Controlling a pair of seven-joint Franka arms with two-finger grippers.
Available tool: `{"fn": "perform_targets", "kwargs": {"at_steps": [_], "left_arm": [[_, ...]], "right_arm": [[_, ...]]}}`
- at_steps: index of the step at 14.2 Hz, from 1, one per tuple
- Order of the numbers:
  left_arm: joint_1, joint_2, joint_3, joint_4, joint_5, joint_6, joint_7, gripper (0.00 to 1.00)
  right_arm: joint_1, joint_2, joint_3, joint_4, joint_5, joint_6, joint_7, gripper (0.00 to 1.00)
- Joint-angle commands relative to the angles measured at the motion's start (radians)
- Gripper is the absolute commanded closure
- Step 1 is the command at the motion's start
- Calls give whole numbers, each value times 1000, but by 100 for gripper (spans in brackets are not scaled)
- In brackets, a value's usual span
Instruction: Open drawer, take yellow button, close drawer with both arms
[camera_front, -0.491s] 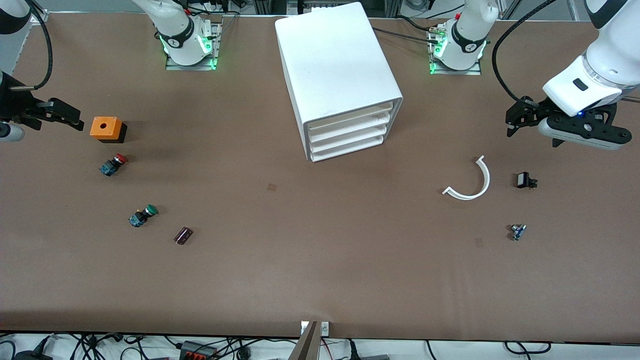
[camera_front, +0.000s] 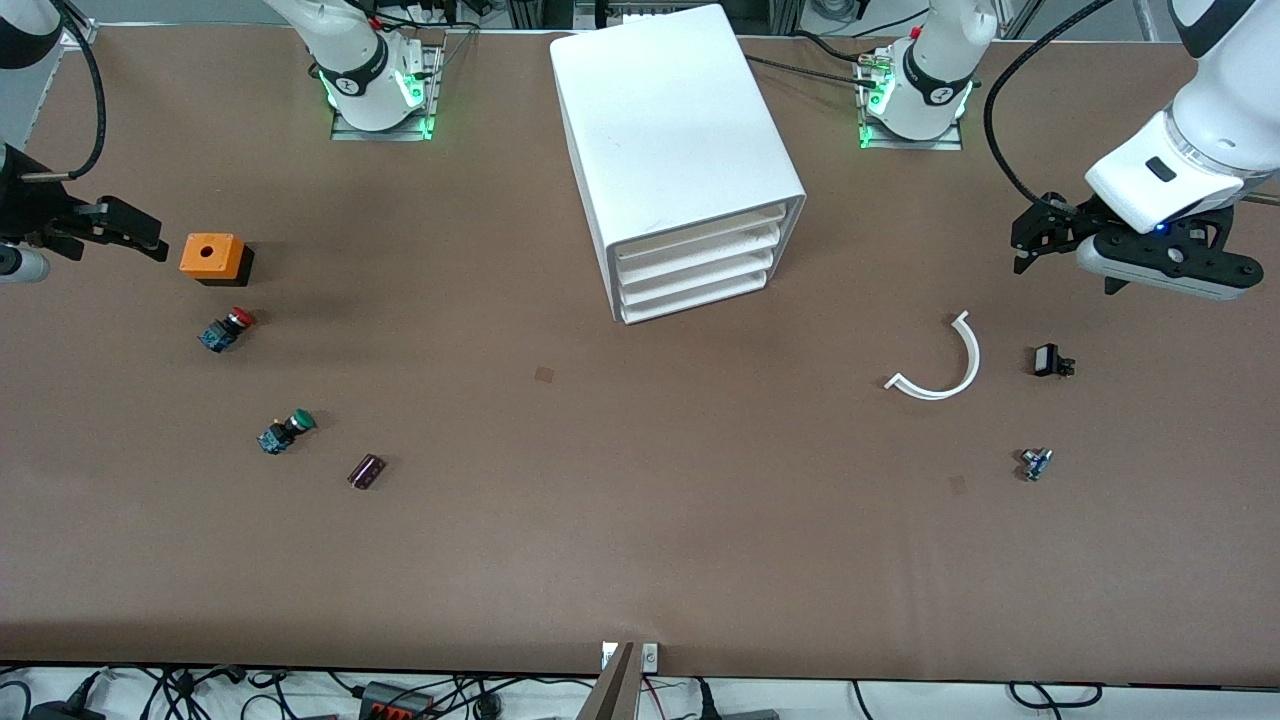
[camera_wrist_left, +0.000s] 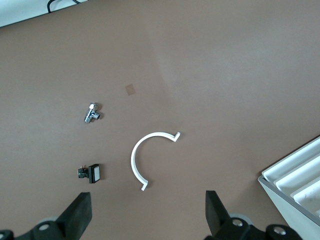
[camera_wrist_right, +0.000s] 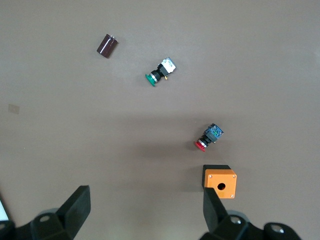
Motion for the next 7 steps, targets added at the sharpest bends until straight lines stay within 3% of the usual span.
{"fn": "perform_targets", "kwargs": {"at_steps": [1, 7], "left_arm": [[5, 13, -1, 28, 9, -21, -4, 0], [4, 13, -1, 28, 9, -23, -6, 0]], "right_arm": [[-1, -7, 11, -17, -8, -7, -14, 0], [11, 13, 16, -7, 7, 1, -13, 0]]}}
